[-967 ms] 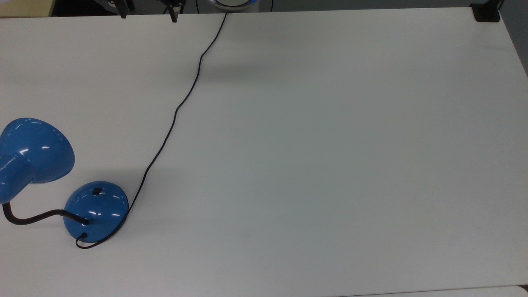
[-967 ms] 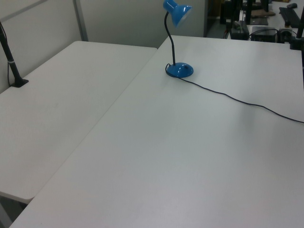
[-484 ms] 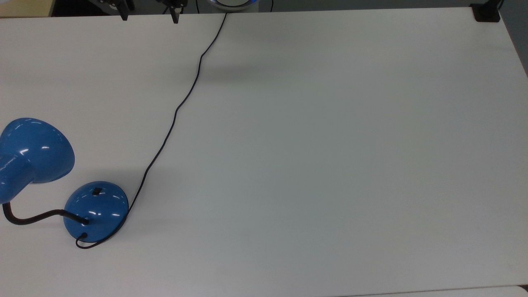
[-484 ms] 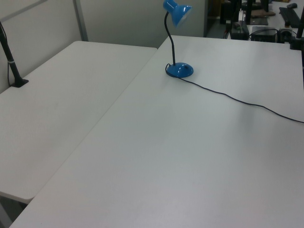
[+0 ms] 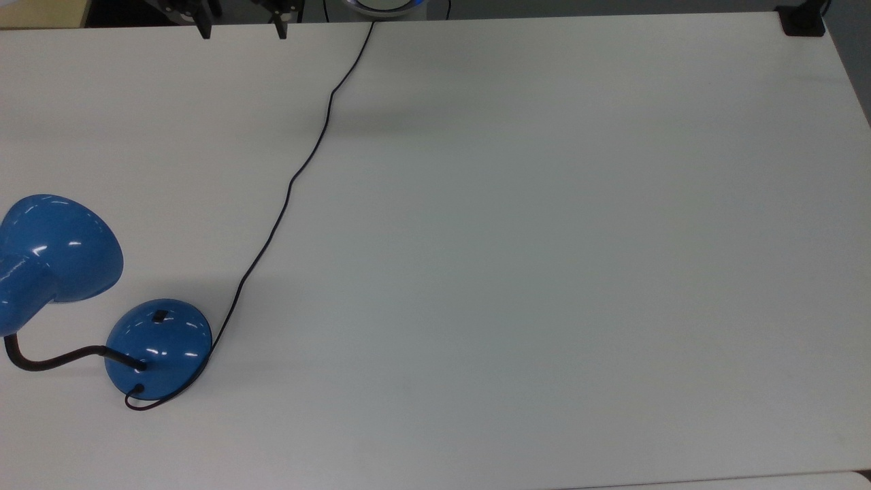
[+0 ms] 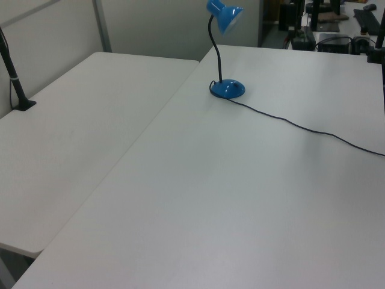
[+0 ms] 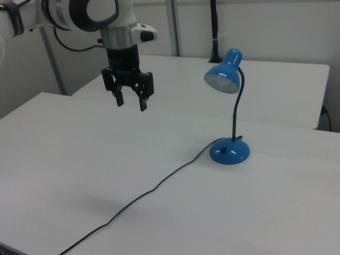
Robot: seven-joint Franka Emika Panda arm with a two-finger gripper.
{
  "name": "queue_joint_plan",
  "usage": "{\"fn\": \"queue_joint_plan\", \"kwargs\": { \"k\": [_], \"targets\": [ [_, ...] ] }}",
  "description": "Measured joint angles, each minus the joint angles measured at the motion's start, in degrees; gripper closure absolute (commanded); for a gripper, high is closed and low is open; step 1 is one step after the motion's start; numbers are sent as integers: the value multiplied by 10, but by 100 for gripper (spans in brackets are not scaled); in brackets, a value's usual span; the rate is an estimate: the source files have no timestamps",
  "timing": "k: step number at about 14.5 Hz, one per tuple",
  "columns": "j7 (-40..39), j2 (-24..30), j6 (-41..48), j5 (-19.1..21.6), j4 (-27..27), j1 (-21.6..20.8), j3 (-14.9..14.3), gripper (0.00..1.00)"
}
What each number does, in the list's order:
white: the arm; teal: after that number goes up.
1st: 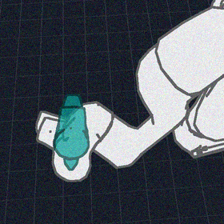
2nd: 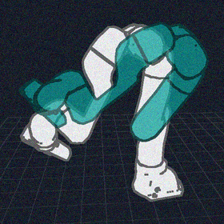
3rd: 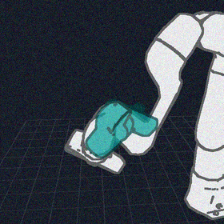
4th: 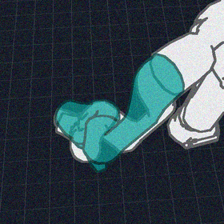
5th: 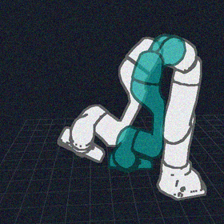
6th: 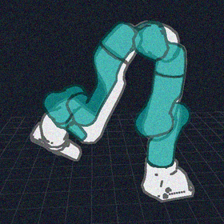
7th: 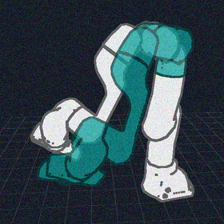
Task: Turn on the lamp
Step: 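Move the gripper over the blue lamp base and lower it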
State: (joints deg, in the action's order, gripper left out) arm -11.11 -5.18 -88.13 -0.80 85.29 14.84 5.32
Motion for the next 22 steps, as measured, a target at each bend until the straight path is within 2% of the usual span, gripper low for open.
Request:
{"fn": "queue_joint_plan", "kwargs": {
  "k": [5,8,13,17,22],
  "targets": [
    [-34,-4,-4,0,5,0,0,100],
    [-41,-32,-82,0,7,3,-7,100],
    [-66,-104,-239,0,9,31,-14,100],
    [-66,-165,-356,0,12,32,-26,100],
    [-68,-218,-445,0,12,32,-41,100]
  ]
}}
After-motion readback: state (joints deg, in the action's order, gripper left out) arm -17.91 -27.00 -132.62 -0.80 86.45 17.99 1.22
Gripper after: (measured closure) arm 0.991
